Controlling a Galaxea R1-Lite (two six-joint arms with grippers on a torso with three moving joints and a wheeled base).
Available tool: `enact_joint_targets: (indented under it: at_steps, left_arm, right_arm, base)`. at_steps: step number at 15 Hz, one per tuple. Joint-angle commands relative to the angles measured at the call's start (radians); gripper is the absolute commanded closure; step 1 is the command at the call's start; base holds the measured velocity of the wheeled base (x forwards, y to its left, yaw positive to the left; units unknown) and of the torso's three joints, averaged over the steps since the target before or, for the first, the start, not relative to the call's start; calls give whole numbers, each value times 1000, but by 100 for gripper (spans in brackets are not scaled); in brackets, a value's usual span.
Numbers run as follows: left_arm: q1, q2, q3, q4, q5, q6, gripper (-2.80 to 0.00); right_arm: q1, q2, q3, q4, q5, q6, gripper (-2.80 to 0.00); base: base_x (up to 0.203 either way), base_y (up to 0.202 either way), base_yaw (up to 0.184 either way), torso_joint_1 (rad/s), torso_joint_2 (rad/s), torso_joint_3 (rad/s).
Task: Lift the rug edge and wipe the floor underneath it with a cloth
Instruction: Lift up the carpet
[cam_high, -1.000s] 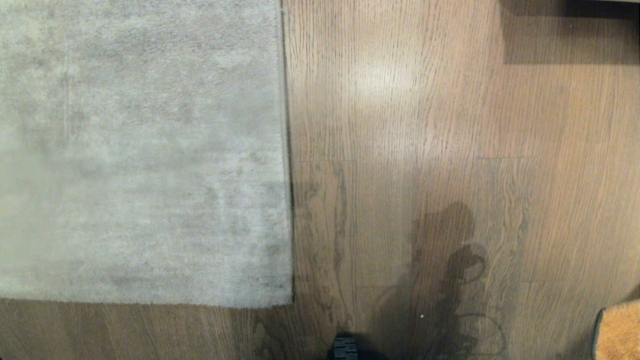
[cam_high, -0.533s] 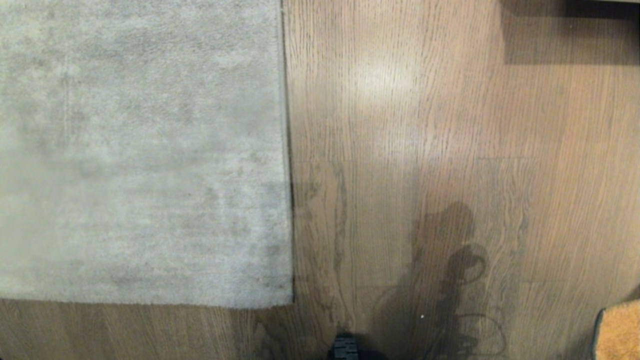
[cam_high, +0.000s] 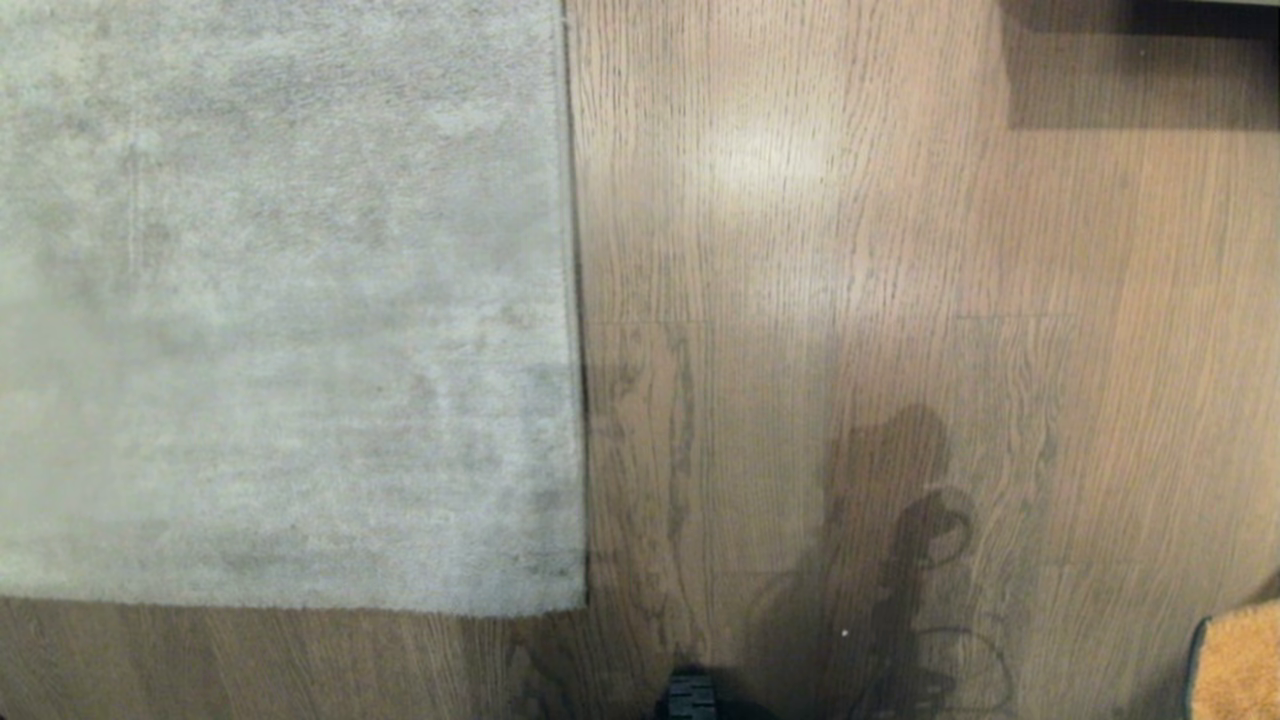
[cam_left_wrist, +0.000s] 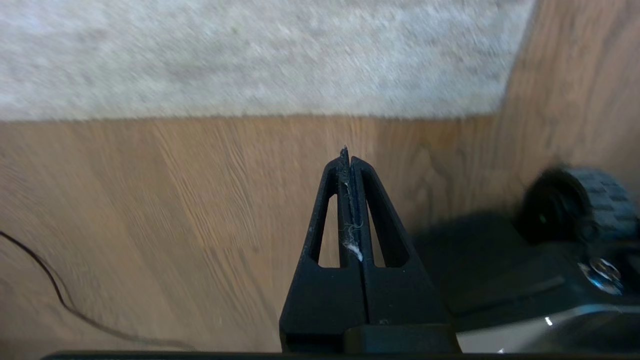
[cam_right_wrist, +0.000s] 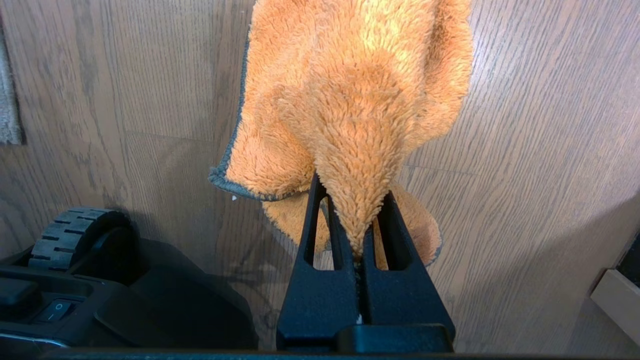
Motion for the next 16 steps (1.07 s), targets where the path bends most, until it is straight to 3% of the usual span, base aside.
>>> enact_joint_targets:
  at_steps: [1,6,10,12,16]
  left_arm:
    - [0,194,-68,9,-25,4,0]
    - [-50,551,-241,14,-123,23,0]
    - [-260,789,-339,-33,-139,-5,0]
    - [-370,914,-378,-103,-116,-39,0]
    - [-569,1165,-481,-232,27,-129,0]
  right_arm:
    - [0,1,0,0,1,-1,0]
    - [0,1,0,0,1,-1,0]
    - [2,1,0,0,1,-1,0]
    - [0,1,0,0,1,-1,0]
    - [0,1,0,0,1,-1,0]
  base:
    - [0,0,0,0,0,0]
    - [0,0,0,0,0,0]
    - [0,0,0,0,0,0]
    - [0,0,0,0,0,0]
    - [0,0,0,0,0,0]
